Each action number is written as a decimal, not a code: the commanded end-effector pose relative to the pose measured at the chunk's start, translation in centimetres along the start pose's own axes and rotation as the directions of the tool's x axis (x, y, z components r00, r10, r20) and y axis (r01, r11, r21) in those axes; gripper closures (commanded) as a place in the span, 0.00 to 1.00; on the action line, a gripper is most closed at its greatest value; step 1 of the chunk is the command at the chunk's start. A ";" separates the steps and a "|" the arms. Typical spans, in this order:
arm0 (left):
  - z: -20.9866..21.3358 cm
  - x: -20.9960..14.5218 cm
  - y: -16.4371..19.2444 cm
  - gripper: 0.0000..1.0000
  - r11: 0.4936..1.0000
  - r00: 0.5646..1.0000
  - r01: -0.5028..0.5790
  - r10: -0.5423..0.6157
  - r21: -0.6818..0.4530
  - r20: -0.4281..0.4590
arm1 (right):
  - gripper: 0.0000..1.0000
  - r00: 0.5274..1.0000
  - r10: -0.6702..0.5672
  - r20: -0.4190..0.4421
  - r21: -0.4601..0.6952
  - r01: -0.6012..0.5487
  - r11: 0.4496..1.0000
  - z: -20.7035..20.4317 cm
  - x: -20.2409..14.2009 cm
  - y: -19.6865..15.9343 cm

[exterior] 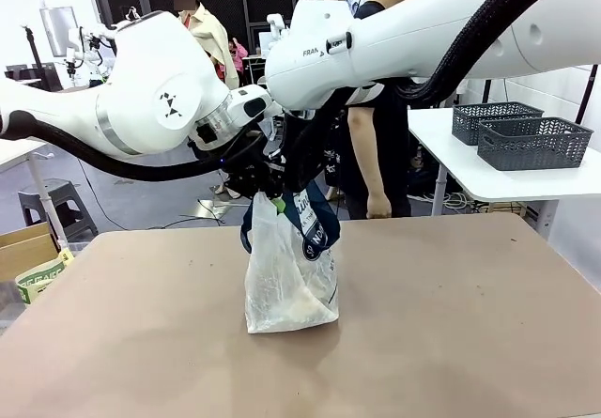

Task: Transfer purchased items from the store into the shopping bag.
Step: Move the Reusable shopping bag to the right side of the table.

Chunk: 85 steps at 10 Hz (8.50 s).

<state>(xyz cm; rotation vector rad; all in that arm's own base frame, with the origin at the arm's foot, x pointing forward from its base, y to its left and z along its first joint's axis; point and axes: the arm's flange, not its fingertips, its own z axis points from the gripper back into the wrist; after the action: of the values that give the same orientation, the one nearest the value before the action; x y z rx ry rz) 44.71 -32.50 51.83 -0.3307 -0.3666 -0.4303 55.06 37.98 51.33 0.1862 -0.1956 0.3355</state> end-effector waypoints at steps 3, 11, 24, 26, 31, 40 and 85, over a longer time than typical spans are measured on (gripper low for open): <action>-0.1 0.0 0.0 1.00 1.000 1.000 -0.006 0.006 -0.003 -0.003 | 0.42 0.996 0.093 0.015 0.127 -0.094 0.987 1.8 -0.4 -2.6; -0.1 0.0 0.0 1.00 1.000 1.000 -0.006 0.006 -0.003 -0.003 | 0.00 0.895 0.411 0.173 0.210 -0.441 0.872 6.3 -6.2 -13.8; -0.1 0.0 0.0 1.00 1.000 1.000 -0.006 0.006 -0.003 -0.003 | 0.00 0.640 0.610 0.468 0.268 -0.760 0.592 10.2 -10.5 -19.8; -0.1 0.0 0.0 1.00 1.000 1.000 -0.006 0.006 -0.003 -0.003 | 0.00 0.640 0.610 0.468 0.268 -0.760 0.592 10.2 -10.5 -19.8; 1.7 2.1 0.2 1.00 0.997 0.993 -0.037 0.044 0.063 -0.111 | 0.00 0.640 0.610 0.468 0.268 -0.760 0.592 10.2 -10.5 -19.8; 12.3 4.1 6.6 1.00 0.959 0.995 -0.004 0.033 0.283 -0.098 | 0.00 0.640 0.610 0.468 0.268 -0.760 0.592 10.2 -10.5 -19.8; 13.8 -8.6 31.5 1.00 0.930 0.988 0.109 -0.139 0.351 0.062 | 0.00 0.640 0.610 0.468 0.268 -0.760 0.592 10.2 -10.5 -19.8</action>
<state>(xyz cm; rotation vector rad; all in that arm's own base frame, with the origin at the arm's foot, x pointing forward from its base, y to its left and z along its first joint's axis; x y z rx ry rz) 48.84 2.66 52.65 0.0471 -0.5253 -0.4232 50.53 14.05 56.02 0.6496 -0.5285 1.1733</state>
